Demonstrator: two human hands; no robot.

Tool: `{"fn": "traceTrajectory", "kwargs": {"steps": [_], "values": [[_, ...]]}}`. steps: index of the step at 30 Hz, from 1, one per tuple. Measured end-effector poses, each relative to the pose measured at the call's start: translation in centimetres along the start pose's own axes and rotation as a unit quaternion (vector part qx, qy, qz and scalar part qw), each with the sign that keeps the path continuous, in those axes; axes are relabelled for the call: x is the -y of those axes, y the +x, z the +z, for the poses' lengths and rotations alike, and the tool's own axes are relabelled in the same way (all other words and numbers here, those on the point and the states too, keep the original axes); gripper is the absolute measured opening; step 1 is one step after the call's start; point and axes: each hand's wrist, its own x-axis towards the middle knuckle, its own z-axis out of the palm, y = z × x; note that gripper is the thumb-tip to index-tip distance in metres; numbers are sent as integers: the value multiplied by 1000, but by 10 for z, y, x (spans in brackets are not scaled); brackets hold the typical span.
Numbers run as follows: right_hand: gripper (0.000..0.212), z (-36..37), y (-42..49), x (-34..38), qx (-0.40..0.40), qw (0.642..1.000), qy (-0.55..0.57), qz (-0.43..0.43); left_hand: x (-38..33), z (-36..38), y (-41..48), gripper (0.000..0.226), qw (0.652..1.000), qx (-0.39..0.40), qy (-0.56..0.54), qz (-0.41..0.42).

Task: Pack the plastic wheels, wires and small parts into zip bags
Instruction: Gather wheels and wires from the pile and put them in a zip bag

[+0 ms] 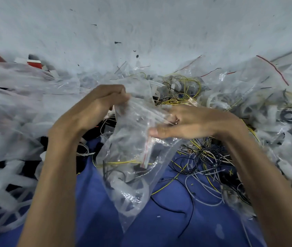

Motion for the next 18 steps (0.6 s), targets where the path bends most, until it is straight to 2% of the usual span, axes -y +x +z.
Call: {"fn": "traceTrajectory", "kwargs": {"steps": [2, 4, 6, 8, 11, 13, 15, 18], "values": [[67, -2, -1, 1, -51, 998, 18, -14, -8, 0, 1, 35, 998, -33, -28, 55], [59, -4, -1, -3, -182, 981, 60, -29, -11, -1, 2, 32, 993, -61, -38, 97], [46, -3, 0, -13, -289, 953, 75, -54, -10, -1, 3, 31, 991, -82, -32, 98], [34, 2, -1, -21, -332, 937, 85, -64, -7, 0, 3, 27, 992, -93, -16, 86], [25, 5, -7, -34, -337, 932, 127, -39, -6, -4, 3, 27, 989, -104, 4, 101], [25, 5, -13, -41, -316, 927, 202, -28, -6, -9, 2, 26, 987, -115, 18, 107], [19, 4, -18, -43, -300, 903, 304, -46, -3, -13, 2, 23, 986, -126, 39, 105], [10, 4, -19, -34, -285, 892, 338, -90, 1, -4, 5, 21, 988, -113, 17, 101]]}}
